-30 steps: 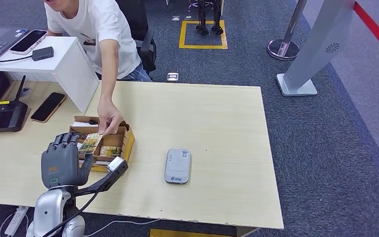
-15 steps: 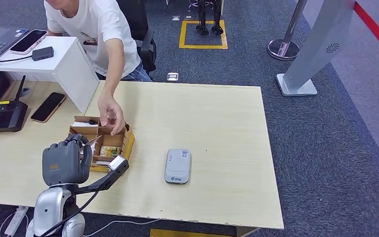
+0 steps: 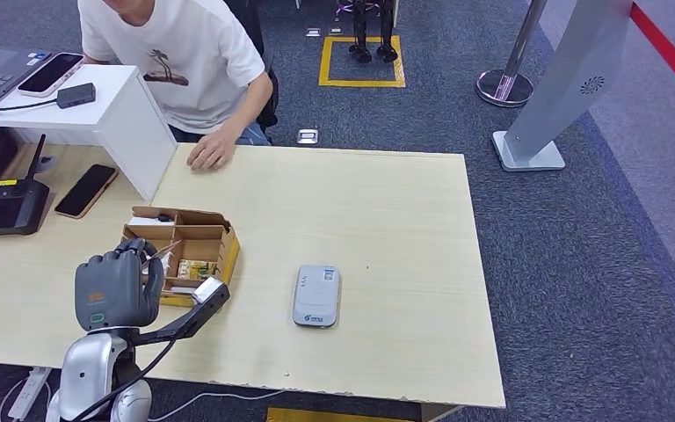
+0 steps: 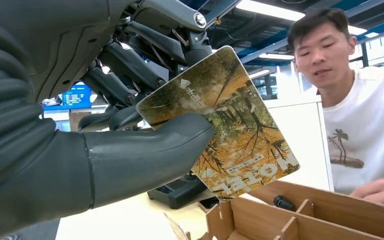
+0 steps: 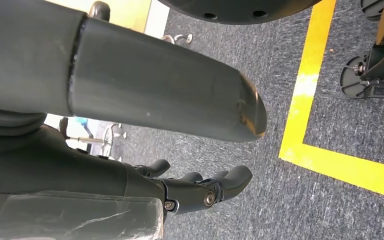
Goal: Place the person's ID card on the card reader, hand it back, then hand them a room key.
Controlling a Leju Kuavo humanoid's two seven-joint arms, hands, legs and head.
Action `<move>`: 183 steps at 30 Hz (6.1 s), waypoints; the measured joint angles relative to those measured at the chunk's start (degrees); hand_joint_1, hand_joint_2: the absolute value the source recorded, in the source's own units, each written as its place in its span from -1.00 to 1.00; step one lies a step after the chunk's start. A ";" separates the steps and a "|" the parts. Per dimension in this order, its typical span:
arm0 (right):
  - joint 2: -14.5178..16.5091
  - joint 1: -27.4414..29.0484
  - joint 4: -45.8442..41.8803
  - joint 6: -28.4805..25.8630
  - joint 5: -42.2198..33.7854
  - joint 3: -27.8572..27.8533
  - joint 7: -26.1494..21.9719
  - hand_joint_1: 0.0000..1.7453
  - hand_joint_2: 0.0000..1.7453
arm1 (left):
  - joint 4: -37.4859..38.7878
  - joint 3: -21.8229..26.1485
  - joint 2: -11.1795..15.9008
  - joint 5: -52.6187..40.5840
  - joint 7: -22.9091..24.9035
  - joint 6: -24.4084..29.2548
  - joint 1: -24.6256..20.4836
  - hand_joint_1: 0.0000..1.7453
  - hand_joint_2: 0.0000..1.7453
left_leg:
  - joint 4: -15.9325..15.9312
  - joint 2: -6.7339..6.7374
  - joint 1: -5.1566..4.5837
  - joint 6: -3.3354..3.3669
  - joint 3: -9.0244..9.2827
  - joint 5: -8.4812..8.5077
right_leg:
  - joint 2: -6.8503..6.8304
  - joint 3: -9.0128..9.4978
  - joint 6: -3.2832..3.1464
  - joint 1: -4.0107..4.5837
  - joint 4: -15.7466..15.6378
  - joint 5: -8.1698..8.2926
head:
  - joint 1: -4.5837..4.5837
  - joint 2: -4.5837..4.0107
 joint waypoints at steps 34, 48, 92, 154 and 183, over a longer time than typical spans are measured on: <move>-0.44 -0.08 0.09 1.35 4.42 3.62 -1.93 -1.00 -1.00 | 21.42 -27.53 -3.56 3.47 -10.95 -0.76 -14.59 1.00 1.00 | 0.03 0.01 0.00 0.01 -0.01 0.00 | 0.00 -0.01 -0.01 -0.01 0.00 0.03 | -0.01 0.00; -1.07 -0.06 0.17 1.48 4.55 3.56 -2.32 -1.00 -1.00 | 23.91 -31.54 2.68 5.86 -7.81 -1.71 -14.32 1.00 1.00 | 0.02 0.00 -0.01 0.01 -0.02 0.00 | 0.00 -0.01 0.00 0.00 0.00 0.02 | 0.00 0.00; -1.26 -0.06 0.22 1.41 4.40 2.02 -2.43 -1.00 -1.00 | 21.76 -28.86 11.10 0.00 -2.10 -4.82 -8.95 1.00 1.00 | 0.00 -0.01 -0.01 0.01 -0.03 0.00 | 0.00 0.00 0.00 0.00 0.00 0.01 | 0.00 0.00; -1.22 -0.12 0.46 2.17 6.48 1.63 -2.88 -1.00 -1.00 | 24.20 -31.77 7.97 3.53 -8.81 -3.25 -14.20 1.00 1.00 | 0.02 -0.01 -0.01 0.01 -0.03 0.00 | -0.01 -0.01 0.00 -0.01 0.00 0.01 | 0.00 0.00; -1.44 -0.20 0.46 2.17 7.60 1.62 -3.65 -1.00 -1.00 | 25.89 -35.76 13.16 12.31 -10.70 -7.12 -14.80 1.00 1.00 | 0.01 -0.02 -0.01 0.01 0.00 0.01 | -0.02 0.04 0.00 -0.01 0.00 0.02 | 0.00 0.00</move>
